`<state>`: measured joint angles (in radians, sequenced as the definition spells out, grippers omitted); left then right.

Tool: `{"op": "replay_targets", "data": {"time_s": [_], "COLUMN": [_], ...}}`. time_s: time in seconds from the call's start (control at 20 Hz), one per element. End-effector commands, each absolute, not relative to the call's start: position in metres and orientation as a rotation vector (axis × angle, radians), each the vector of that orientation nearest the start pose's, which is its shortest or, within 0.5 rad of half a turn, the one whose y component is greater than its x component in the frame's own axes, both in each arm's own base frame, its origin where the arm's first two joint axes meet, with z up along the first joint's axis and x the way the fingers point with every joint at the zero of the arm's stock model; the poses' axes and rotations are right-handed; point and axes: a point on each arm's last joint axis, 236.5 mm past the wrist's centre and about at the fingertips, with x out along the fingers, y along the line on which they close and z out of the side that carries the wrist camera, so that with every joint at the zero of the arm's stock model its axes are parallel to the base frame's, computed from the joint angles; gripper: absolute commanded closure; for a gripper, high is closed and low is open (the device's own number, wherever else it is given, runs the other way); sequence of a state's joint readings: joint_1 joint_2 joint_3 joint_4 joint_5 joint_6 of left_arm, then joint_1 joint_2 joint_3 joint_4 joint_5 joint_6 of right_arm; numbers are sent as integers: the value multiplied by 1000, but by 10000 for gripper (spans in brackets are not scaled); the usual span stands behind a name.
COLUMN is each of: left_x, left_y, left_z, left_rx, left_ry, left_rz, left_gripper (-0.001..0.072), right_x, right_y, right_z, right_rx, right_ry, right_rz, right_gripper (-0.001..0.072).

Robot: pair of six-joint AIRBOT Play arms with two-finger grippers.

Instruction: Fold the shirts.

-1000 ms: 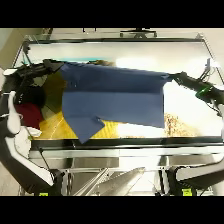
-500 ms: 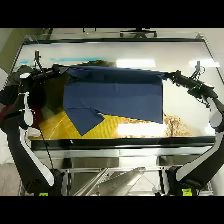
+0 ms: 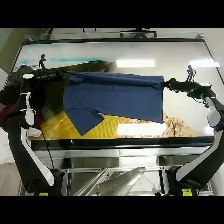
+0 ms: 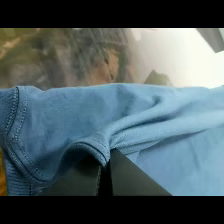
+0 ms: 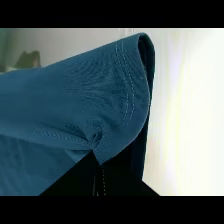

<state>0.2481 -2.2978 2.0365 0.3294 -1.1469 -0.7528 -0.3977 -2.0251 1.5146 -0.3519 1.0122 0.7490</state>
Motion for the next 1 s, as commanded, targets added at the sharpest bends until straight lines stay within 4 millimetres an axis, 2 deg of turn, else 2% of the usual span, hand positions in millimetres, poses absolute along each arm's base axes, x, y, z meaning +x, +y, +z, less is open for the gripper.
{"op": "replay_targets", "data": {"time_s": [0.0, 0.15, 0.25, 0.35, 0.4, 0.5, 0.6, 0.65, 0.75, 0.85, 0.95], "left_x": [629, 623, 616, 607, 601, 588, 563, 548, 511, 475, 437], "left_y": [-53, -59, -64, -60, -56, -33, 2, 19, 40, 35, 20], "left_z": [-52, -49, -48, -41, -34, -12, 4, 6, 10, 13, 1], "left_rx": [-576, -588, -591, -628, -644, -695, -703, -694, -680, -718, -783], "left_ry": [759, 770, 787, 815, 832, 862, 959, 1025, 1164, 1253, 1347], "left_rz": [-721, -757, -791, -807, -814, -809, -749, -706, -653, -671, -669], "left_gripper": [690, 688, 400, 394, 394, 394, 395, 395, 397, 398, 399], "right_x": [558, 559, 558, 557, 556, 547, 521, 506, 474, 439, 404], "right_y": [-24, -24, -22, -25, -33, -59, -81, -87, -93, -86, -72], "right_z": [-88, -87, -83, -69, -58, -32, -6, 3, 13, 5, -16], "right_rx": [736, 735, 737, 730, 724, 688, 635, 616, 610, 630, 656], "right_ry": [877, 876, 875, 862, 854, 857, 911, 947, 1034, 1128, 1202], "right_rz": [433, 433, 445, 448, 431, 370, 326, 313, 290, 286, 274], "right_gripper": [699, 684, 441, 442, 442, 442, 431, 390, 393, 393, 393]}}
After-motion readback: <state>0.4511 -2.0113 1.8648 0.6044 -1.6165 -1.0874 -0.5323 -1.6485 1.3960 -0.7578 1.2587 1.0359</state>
